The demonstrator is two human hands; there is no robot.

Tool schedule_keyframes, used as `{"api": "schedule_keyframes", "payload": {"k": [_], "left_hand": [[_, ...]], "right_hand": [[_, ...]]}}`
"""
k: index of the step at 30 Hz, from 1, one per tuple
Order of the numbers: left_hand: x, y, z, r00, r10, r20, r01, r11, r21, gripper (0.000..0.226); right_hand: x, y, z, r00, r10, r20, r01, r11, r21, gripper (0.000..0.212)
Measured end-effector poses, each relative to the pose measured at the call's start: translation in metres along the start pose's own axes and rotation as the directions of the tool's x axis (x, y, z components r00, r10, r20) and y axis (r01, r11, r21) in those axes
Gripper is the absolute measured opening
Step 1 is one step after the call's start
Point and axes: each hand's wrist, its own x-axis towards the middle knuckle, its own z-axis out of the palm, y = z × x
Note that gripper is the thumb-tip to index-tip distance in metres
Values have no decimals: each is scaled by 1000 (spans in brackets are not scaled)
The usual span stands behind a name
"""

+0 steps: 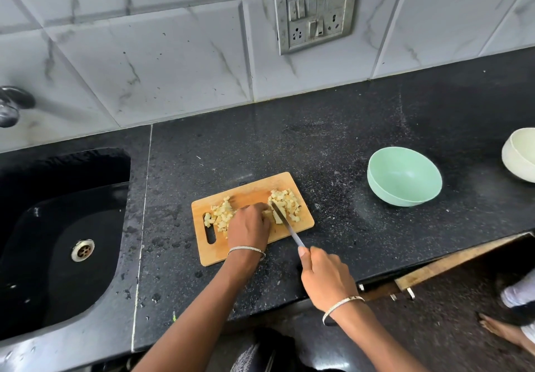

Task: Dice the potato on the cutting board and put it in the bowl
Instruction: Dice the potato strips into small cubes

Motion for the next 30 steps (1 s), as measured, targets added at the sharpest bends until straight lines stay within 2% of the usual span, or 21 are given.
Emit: {"api": "schedule_keyframes", "payload": {"k": [3, 6, 9, 13, 17, 22, 30], "left_hand": [[7, 4, -2, 999, 22, 39, -27, 989, 144, 19], [13, 5, -4, 998, 3, 68, -16, 982, 187, 13], [15, 6, -6, 998, 9, 65, -19, 989, 148, 7], [7, 7, -7, 996, 93, 11, -94, 994, 56, 6], [-8, 1, -2, 995, 99, -1, -99, 995, -23, 7], [-15, -5, 2, 998, 52, 18, -51, 998, -46, 16], [-19, -8, -2, 995, -100, 32, 104, 966, -238, 18]], "right_hand": [[2, -2, 3, 1000, -5, -8, 5, 1000, -18, 44], [2, -3, 6, 1000, -18, -24, 18, 1000, -23, 43], [2, 1, 7, 999, -22, -49, 23, 1000, 13, 42], [3, 6, 9, 995, -28, -93, 35, 997, 70, 39], [1, 7, 16, 992, -79, -102, 88, 992, 89, 39], [-6, 10, 30, 991, -111, -77, 116, 991, 63, 36], [-13, 9, 36, 994, -91, -68, 93, 995, 28, 35]]}}
